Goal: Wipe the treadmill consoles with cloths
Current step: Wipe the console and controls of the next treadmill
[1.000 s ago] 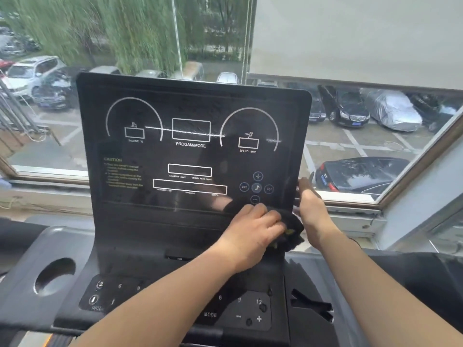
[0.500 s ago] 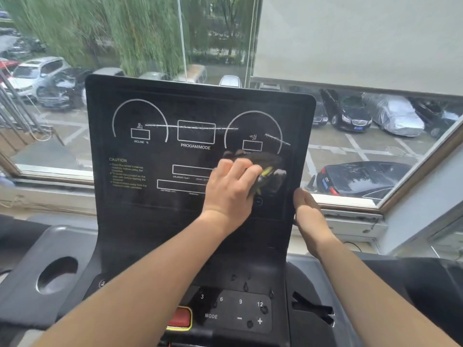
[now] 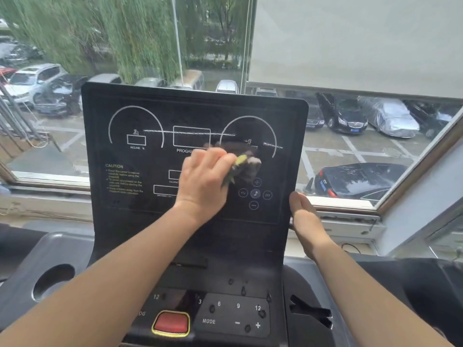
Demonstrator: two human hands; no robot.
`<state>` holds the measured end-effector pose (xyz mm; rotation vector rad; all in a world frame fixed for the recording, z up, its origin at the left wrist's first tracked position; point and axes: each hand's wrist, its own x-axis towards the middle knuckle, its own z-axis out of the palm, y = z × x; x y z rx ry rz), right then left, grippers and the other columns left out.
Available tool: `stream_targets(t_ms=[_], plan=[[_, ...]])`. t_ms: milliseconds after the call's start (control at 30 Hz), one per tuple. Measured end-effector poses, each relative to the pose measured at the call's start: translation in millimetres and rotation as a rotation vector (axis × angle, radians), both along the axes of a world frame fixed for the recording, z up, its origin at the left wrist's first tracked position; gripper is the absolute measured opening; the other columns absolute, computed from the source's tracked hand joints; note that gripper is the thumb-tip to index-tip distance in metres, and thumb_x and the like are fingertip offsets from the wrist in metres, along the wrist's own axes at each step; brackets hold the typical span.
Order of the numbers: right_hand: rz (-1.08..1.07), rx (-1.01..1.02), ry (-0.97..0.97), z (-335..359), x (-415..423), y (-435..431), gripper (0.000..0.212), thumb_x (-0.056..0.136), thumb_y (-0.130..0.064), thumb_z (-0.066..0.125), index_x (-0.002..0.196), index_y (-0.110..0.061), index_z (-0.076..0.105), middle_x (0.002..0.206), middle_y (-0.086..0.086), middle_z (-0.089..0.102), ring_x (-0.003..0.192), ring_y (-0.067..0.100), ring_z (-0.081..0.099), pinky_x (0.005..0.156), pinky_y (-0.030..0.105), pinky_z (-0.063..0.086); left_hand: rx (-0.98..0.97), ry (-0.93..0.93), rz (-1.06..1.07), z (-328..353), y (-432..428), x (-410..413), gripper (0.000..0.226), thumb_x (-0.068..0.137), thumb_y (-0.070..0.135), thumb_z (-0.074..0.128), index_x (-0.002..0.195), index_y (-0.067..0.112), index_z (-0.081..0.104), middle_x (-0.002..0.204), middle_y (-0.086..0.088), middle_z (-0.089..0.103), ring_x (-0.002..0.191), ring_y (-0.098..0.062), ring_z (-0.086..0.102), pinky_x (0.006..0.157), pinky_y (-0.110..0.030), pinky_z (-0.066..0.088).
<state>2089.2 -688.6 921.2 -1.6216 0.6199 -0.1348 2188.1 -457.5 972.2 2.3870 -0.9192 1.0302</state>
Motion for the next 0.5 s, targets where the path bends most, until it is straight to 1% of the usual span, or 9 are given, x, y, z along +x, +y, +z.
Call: stream_targets(t_ms=[67, 133, 167, 233, 333, 400, 433, 500], plan=[[0.002, -0.005, 0.004, -1.0, 0.3, 0.2, 0.028, 0.107, -0.055, 0.038, 0.129, -0.048, 0.054, 0.144, -0.015, 0.056, 0.136, 0.018, 0.051, 0.122, 0.051, 0.036, -0.079, 0.041, 0.063, 2.1, -3.0, 4.0, 0.046, 0.076, 0.01, 0.067, 0.122, 0.016, 0.067, 0.118, -0.003, 0.064, 0.099, -0.037, 0.056, 0.084, -0.048, 0.047], [-0.002, -0.008, -0.004, -2.5, 0.8, 0.6, 0.037, 0.106, -0.058, 0.038, 0.136, -0.043, 0.053, 0.147, -0.015, 0.055, 0.139, 0.018, 0.05, 0.123, 0.051, 0.035, -0.11, 0.077, 0.068, -12.1, -10.8, -5.1, 0.046, 0.076, 0.011, 0.067, 0.122, 0.016, 0.066, 0.119, -0.003, 0.064, 0.101, -0.037, 0.057, 0.089, -0.045, 0.046], [-0.006, -0.012, -0.003, -4.6, 1.6, -0.1, 0.042, 0.106, -0.059, 0.038, 0.141, -0.042, 0.051, 0.149, -0.016, 0.052, 0.141, 0.017, 0.048, 0.124, 0.051, 0.034, -0.106, 0.091, 0.048, -23.6, -14.0, -12.9, 0.045, 0.076, 0.012, 0.065, 0.121, 0.015, 0.066, 0.117, -0.004, 0.064, 0.098, -0.036, 0.057, 0.088, -0.045, 0.046], [-0.006, -0.013, 0.0, -4.8, 1.3, -0.4, 0.046, 0.106, -0.06, 0.037, 0.147, -0.041, 0.047, 0.151, -0.017, 0.049, 0.143, 0.016, 0.045, 0.124, 0.05, 0.033, -0.038, 0.103, -0.039, -48.0, -14.2, -29.5, 0.04, 0.079, 0.015, 0.063, 0.118, 0.014, 0.066, 0.114, -0.005, 0.063, 0.092, -0.036, 0.054, 0.081, -0.048, 0.048], [0.005, -0.003, -0.012, -2.7, 0.9, -1.1, 0.044, 0.108, -0.057, 0.037, 0.148, -0.04, 0.047, 0.148, -0.015, 0.051, 0.141, 0.016, 0.047, 0.124, 0.05, 0.034, 0.214, 0.03, -0.211, -67.9, 2.5, -40.4, 0.033, 0.085, 0.017, 0.063, 0.118, 0.018, 0.068, 0.114, 0.0, 0.065, 0.09, -0.033, 0.057, 0.077, -0.046, 0.049], [0.017, -0.017, -0.012, -1.8, 0.8, -1.3, 0.047, 0.107, -0.059, 0.036, 0.149, -0.039, 0.046, 0.151, -0.015, 0.05, 0.142, 0.016, 0.046, 0.124, 0.051, 0.034, 0.328, -0.031, -0.246, -62.8, 20.5, -31.3, 0.029, 0.087, 0.013, 0.062, 0.115, 0.019, 0.068, 0.111, 0.0, 0.066, 0.088, -0.033, 0.057, 0.075, -0.045, 0.049], [0.021, -0.027, -0.008, -3.0, 1.3, -1.7, 0.05, 0.106, -0.061, 0.035, 0.15, -0.04, 0.045, 0.153, -0.015, 0.049, 0.143, 0.016, 0.045, 0.124, 0.052, 0.033, 0.321, -0.047, -0.222, -58.1, 31.6, -24.0, 0.028, 0.087, 0.012, 0.061, 0.113, 0.019, 0.068, 0.11, -0.001, 0.066, 0.087, -0.034, 0.058, 0.074, -0.047, 0.049], [0.019, -0.038, -0.003, -3.4, 1.6, -0.5, 0.052, 0.105, -0.062, 0.034, 0.152, -0.04, 0.044, 0.155, -0.016, 0.048, 0.145, 0.015, 0.043, 0.124, 0.052, 0.033, 0.205, -0.018, -0.075, -48.1, 60.6, -8.8, 0.033, 0.082, 0.014, 0.061, 0.115, 0.019, 0.065, 0.113, -0.005, 0.066, 0.09, -0.038, 0.058, 0.077, -0.051, 0.05]])
